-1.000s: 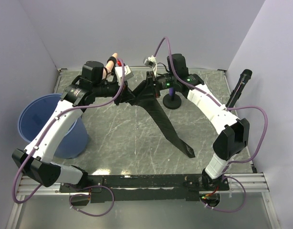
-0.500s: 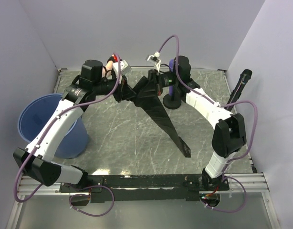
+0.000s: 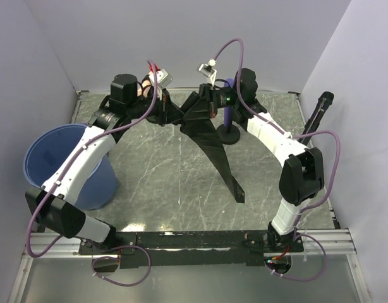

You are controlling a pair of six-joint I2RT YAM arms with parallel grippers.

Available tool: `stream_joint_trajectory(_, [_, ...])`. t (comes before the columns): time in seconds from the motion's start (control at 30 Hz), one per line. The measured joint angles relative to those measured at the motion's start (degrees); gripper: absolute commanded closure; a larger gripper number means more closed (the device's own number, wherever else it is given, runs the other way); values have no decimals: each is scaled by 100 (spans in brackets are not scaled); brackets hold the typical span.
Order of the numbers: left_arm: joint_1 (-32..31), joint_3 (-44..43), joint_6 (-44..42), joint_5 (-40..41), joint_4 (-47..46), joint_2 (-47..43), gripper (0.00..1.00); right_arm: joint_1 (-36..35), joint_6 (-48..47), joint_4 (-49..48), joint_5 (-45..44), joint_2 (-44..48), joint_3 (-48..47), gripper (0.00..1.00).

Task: Put the trash bags into the trash bin
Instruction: Tear the trash bag at the center of the board.

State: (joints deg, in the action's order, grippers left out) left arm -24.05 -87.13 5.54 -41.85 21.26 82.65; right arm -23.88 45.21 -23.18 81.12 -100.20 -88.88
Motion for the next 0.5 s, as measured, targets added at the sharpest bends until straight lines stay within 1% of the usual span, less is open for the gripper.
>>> stream_joint_trajectory(0.07, [28, 61, 57, -2, -83, 2, 99, 9, 33, 15, -81, 33, 68, 100])
stream_joint_trajectory(0.13, [61, 144, 146, -63, -153, 2, 99, 26, -114, 278, -181, 142, 168, 100])
stream_joint_trajectory(0.23, [96, 225, 205, -295, -295, 4, 99, 87, -229, 476, -328, 382, 400, 100])
stream_joint_trajectory(0.27, [101, 245, 208, -417, -332, 4, 99, 140, -153, 374, -378, 501, 579, 100])
stream_joint_trajectory(0.33, [101, 275, 201, -664, -409, 4, 99, 254, 256, -280, -404, 758, 1054, 100])
stream_joint_trajectory(0.4, [107, 343, 111, -798, -422, -7, 99, 420, 542, -673, -269, 1001, 1427, 100])
stream_joint_trajectory(0.43, [155, 391, 83, -820, -391, -7, 99, 529, 562, -719, -166, 1126, 1497, 100])
stream_joint_trajectory(0.5, [280, 494, 52, -852, -330, 0, 99, 702, 304, -518, -52, 1305, 1491, 100])
